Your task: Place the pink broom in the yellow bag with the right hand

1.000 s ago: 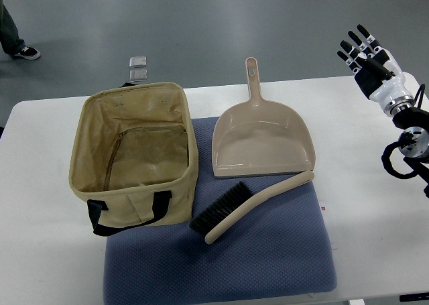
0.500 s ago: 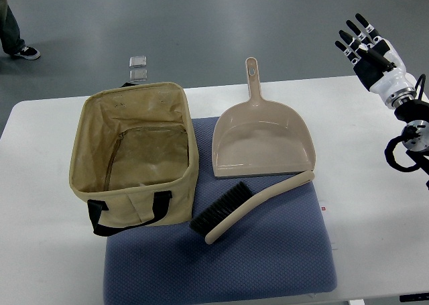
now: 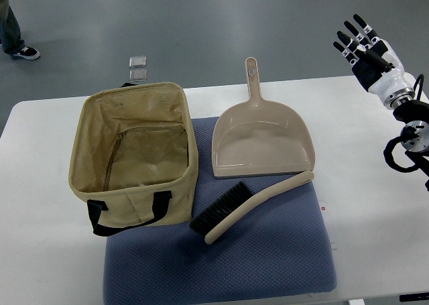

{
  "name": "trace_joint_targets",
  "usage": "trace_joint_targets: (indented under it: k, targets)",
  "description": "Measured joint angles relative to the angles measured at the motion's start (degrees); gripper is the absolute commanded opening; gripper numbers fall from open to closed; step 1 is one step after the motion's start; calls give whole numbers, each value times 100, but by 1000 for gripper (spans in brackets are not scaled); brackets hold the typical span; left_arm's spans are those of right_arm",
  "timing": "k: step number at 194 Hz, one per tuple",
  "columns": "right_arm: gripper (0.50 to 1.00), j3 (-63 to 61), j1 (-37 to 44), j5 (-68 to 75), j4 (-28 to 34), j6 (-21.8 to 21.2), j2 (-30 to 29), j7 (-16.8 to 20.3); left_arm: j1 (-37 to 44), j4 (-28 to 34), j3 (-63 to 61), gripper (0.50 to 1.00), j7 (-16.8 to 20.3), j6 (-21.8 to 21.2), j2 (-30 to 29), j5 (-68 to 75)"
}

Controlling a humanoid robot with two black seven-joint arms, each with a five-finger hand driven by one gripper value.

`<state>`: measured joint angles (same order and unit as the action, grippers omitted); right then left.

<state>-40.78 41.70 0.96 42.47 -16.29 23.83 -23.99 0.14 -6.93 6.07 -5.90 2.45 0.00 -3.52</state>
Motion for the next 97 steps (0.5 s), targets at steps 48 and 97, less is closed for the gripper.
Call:
trace_joint_targets:
  k: [48, 97]
  targets:
    - [928, -8, 151, -428, 24, -13, -30, 0, 2, 2, 0, 1000, 0, 0, 0, 1]
    - [928, 40, 334, -1969, 100, -597, 197, -58, 3, 4, 0, 1000, 2, 0, 0, 1]
